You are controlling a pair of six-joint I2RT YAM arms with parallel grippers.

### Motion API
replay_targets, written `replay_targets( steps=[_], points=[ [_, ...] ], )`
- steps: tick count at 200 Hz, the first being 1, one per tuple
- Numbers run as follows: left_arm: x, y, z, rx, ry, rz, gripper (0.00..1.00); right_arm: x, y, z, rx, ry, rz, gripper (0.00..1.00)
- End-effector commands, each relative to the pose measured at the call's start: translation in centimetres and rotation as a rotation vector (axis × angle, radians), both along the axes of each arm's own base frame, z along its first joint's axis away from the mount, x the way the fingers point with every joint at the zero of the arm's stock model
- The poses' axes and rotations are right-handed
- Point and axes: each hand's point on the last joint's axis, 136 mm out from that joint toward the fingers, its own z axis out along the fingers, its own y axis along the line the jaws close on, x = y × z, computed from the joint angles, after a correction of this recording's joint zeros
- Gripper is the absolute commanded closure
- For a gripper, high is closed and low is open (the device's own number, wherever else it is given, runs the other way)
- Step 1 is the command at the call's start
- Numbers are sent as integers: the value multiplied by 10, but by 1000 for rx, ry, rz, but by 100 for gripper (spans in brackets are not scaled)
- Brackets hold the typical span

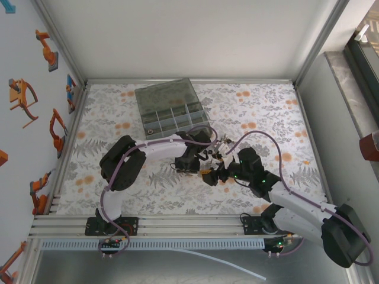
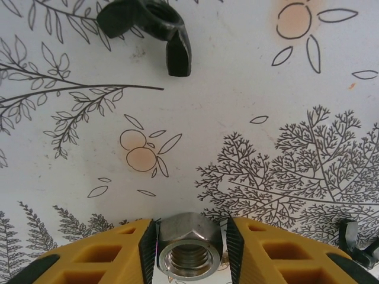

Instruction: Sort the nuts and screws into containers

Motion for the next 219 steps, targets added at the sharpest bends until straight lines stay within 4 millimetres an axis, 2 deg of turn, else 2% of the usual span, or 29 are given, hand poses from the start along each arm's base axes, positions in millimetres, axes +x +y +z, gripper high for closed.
replay_targets(
  steps=[1,20,46,68,96,135,150,168,182,219],
  points=[
    [0,0,-3,22,-2,20,68,-3,5,6,29,-5,19,1],
    [8,2,7,15,-50,28,71,-3,5,7,33,-9,23,1],
    [25,4,33,-31,-125,42,73,-3,6,10,43,-17,27,1],
    [43,14,56,-76,-196,59,73,-2,8,12,57,-26,29,1],
    [73,44,86,-101,-284,101,74,6,16,23,84,-15,26,1],
    [122,104,112,-63,-357,171,74,48,45,44,146,4,-20,1],
    [141,123,114,-43,-373,200,74,62,57,43,118,-20,1,1],
    [159,142,109,-13,-363,231,74,71,64,24,77,-24,6,1],
    [171,152,102,8,-355,244,74,68,66,12,89,-16,27,1],
    [196,163,80,15,-332,280,74,62,57,9,75,-39,17,1]
  ],
)
